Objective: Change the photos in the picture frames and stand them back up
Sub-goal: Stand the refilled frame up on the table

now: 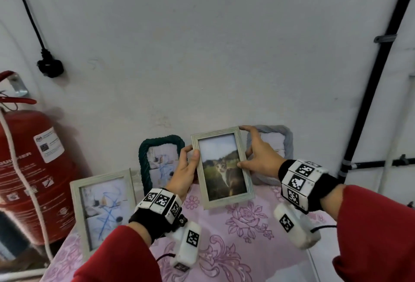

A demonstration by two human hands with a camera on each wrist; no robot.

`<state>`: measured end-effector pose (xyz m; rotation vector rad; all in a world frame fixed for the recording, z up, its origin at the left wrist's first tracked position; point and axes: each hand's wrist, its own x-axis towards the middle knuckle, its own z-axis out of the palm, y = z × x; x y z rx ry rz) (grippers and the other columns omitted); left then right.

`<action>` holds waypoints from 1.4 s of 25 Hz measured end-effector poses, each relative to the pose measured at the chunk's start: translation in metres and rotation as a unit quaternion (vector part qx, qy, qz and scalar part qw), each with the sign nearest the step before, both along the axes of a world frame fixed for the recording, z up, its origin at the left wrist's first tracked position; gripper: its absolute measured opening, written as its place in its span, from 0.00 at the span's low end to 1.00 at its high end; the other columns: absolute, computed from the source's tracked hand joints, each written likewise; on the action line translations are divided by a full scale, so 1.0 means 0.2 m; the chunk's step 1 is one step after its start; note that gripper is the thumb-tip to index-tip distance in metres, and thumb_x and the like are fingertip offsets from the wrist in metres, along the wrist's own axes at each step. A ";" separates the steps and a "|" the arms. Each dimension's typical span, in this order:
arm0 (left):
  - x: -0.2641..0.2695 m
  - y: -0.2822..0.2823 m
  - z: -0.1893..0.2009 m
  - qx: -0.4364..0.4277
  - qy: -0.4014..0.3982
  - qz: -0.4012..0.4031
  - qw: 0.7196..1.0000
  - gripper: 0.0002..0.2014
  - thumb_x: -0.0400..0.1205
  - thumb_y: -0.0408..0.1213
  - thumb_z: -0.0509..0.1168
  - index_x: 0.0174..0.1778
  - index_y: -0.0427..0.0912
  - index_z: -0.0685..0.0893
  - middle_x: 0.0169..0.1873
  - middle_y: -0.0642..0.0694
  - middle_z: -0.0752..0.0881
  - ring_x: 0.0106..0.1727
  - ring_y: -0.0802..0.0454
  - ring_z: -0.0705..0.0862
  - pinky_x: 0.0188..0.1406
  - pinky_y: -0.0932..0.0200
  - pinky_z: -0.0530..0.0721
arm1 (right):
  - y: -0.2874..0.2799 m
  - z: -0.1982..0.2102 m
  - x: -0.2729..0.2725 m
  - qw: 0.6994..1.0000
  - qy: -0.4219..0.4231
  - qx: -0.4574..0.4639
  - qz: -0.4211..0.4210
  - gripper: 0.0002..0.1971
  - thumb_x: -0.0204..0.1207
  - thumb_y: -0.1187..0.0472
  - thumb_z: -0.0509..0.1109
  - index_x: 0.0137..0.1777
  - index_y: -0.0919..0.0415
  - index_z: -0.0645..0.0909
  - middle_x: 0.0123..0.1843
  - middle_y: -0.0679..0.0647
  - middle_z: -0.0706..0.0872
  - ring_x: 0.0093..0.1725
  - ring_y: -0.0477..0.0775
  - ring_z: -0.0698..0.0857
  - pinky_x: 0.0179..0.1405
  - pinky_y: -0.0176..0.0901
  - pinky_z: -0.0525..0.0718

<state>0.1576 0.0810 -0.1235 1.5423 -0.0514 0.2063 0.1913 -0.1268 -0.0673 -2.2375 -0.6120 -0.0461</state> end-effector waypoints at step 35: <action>0.09 0.00 -0.16 0.120 0.049 0.018 0.991 0.19 0.85 0.34 0.58 0.72 0.38 0.65 0.51 0.35 0.85 0.47 0.45 0.87 0.50 0.45 0.86 | 0.03 -0.27 0.05 0.996 0.052 -0.045 -0.058 0.49 0.68 0.74 0.75 0.79 0.54 0.46 0.33 0.55 0.75 0.32 0.55 0.78 0.47 0.57 0.87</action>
